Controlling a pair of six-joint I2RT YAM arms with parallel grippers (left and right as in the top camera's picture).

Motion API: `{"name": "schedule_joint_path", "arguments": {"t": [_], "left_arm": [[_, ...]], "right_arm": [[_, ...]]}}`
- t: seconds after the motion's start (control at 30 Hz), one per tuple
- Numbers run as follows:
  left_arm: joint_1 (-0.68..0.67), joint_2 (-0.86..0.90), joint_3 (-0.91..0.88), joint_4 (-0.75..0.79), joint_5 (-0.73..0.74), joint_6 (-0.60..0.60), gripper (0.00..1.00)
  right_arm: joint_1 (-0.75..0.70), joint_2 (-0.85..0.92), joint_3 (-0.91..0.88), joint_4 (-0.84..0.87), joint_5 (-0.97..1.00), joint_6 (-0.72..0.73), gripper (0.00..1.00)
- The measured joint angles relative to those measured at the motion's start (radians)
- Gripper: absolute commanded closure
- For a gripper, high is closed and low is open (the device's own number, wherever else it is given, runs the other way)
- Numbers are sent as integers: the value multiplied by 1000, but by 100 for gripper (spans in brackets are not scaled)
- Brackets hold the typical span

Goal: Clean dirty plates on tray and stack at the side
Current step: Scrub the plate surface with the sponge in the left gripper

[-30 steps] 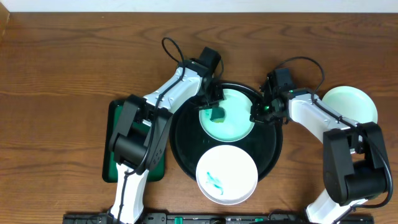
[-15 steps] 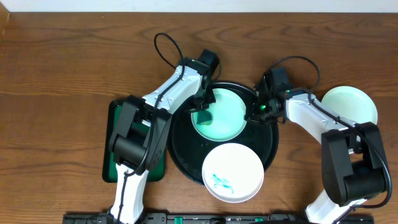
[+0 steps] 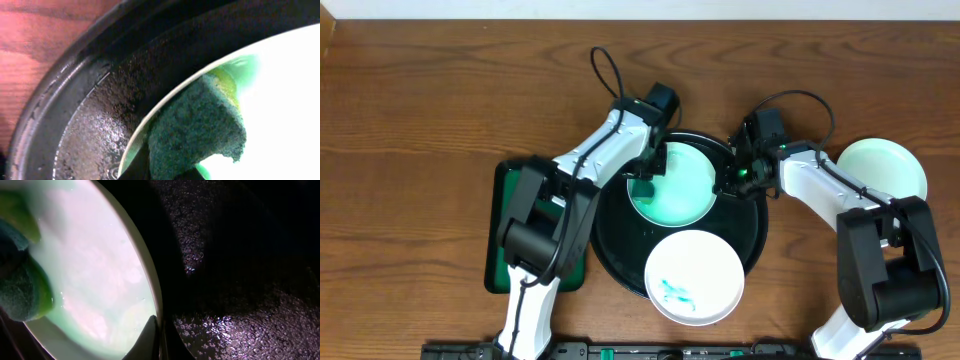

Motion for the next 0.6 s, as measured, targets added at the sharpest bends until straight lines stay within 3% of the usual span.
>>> {"name": "schedule_joint_path", "arguments": {"t": [0.37, 0.6], "left_arm": [[-52, 3, -27, 240, -199, 113, 93], [-90, 13, -31, 262, -293, 121, 93]], "right_arm": [[0, 0, 6, 4, -20, 0, 99], [0, 0, 7, 3, -19, 0, 99]]}}
